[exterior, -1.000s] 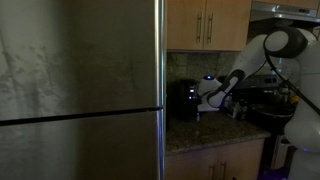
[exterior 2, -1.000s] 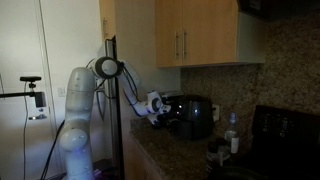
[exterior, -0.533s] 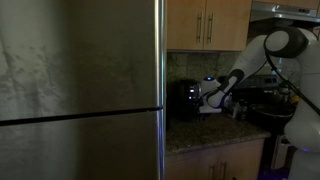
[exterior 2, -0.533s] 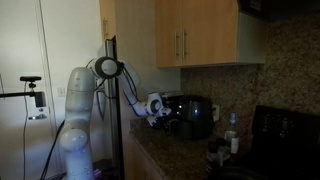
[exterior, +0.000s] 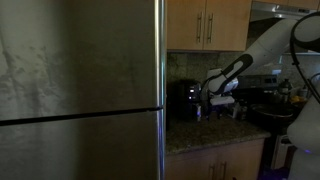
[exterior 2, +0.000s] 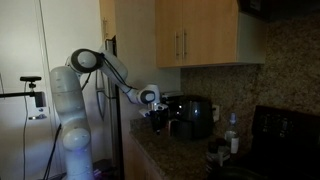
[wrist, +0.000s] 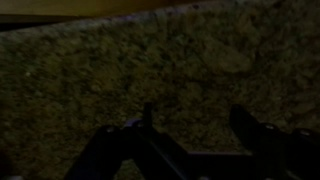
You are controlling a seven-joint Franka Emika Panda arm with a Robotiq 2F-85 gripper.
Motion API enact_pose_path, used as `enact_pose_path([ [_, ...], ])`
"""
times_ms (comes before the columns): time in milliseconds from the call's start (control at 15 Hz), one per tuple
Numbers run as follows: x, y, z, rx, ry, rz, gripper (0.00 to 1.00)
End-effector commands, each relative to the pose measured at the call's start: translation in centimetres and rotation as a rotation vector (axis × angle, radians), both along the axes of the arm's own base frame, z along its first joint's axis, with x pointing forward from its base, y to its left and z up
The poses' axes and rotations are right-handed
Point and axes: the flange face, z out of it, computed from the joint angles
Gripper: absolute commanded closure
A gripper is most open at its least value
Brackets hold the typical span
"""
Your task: Open the rice cooker
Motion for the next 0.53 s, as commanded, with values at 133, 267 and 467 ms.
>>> enact_pose_path([
  [133,-5.6,-4.4,11.0,-0.024,-0.230,-0.055,0.00],
  [267,-6.8,-5.3,14.5,0.009,-0.326,-0.110,0.00],
  [467,-6.5,-5.3,16.1,0.003,-0.336,-0.112,0.00],
])
